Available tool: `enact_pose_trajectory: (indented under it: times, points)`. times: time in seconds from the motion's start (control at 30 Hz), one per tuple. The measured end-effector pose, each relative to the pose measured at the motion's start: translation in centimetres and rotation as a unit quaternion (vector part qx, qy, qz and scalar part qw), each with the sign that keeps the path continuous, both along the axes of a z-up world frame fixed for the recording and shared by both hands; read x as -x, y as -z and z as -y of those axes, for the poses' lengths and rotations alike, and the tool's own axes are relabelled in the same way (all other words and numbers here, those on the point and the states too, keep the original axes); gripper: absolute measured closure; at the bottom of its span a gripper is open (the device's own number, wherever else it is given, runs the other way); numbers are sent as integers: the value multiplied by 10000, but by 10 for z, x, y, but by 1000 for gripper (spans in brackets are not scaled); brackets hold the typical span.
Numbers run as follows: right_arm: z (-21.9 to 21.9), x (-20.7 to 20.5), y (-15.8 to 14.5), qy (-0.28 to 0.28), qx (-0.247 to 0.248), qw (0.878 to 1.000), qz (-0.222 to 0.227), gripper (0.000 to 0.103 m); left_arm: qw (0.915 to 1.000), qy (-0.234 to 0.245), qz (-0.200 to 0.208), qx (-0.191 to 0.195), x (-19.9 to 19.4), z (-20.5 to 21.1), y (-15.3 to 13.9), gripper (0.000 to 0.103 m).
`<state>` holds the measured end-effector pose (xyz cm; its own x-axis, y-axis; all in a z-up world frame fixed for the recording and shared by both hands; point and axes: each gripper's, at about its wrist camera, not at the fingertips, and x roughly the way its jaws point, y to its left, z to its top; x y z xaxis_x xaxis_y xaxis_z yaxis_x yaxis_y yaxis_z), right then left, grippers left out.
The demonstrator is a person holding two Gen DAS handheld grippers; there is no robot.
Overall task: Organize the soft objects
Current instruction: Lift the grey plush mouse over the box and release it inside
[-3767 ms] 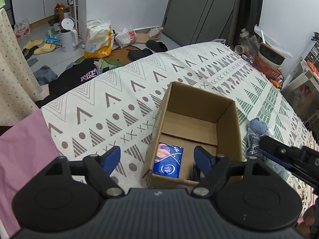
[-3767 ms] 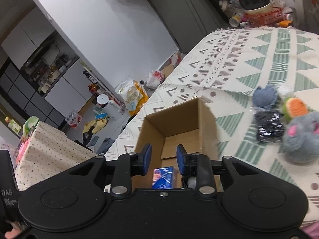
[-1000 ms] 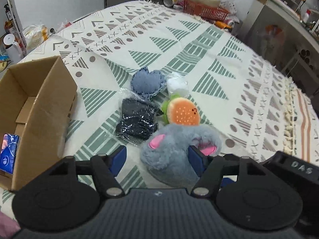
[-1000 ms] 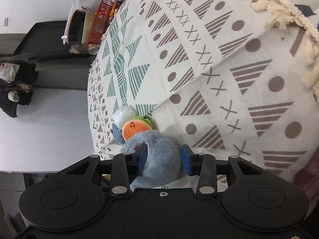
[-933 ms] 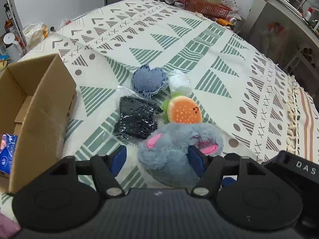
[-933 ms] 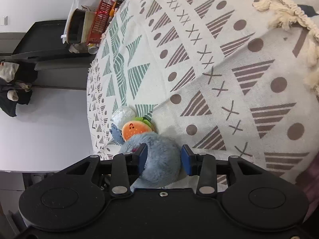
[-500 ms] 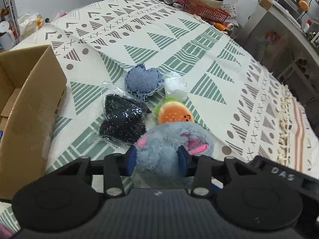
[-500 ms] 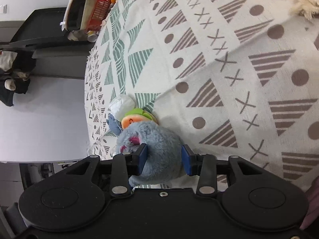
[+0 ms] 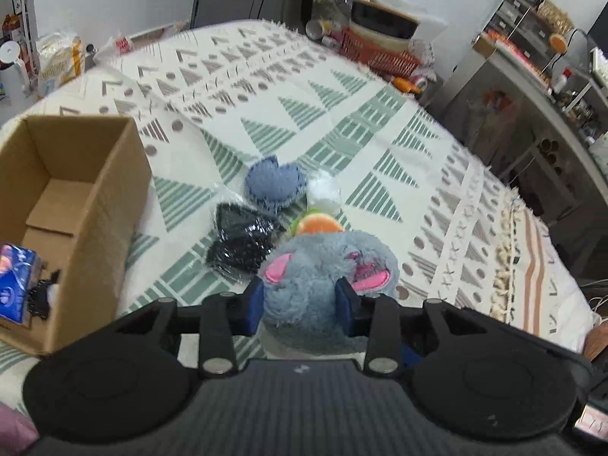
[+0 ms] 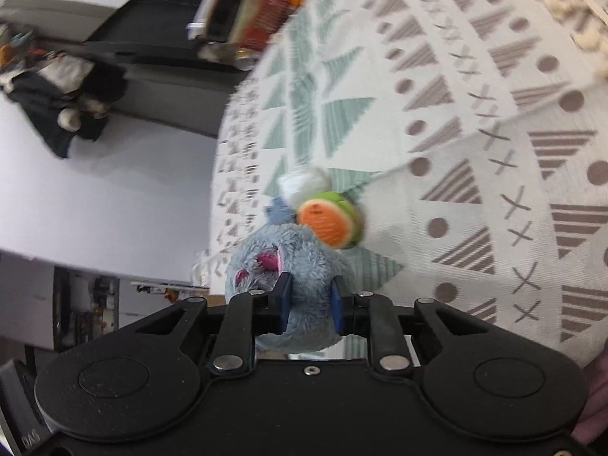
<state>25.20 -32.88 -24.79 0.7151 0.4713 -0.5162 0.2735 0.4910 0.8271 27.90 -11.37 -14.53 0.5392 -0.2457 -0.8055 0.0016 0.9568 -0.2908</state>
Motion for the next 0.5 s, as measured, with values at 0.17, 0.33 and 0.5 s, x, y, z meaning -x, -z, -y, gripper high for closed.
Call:
enact_pose_trajectory:
  times: [0.17, 0.33, 0.5]
  points:
    - [-10, 10, -18, -282, 180, 9990, 296, 82, 9999, -17, 127, 78, 13, -17, -16, 65]
    - [-21, 15, -33, -507, 283, 9969, 527, 82, 9994, -89, 296, 138, 29, -33, -30, 65]
    - [-31, 24, -50, -634, 452, 9935, 829, 82, 9986, -42, 503, 146, 39, -42, -47, 65]
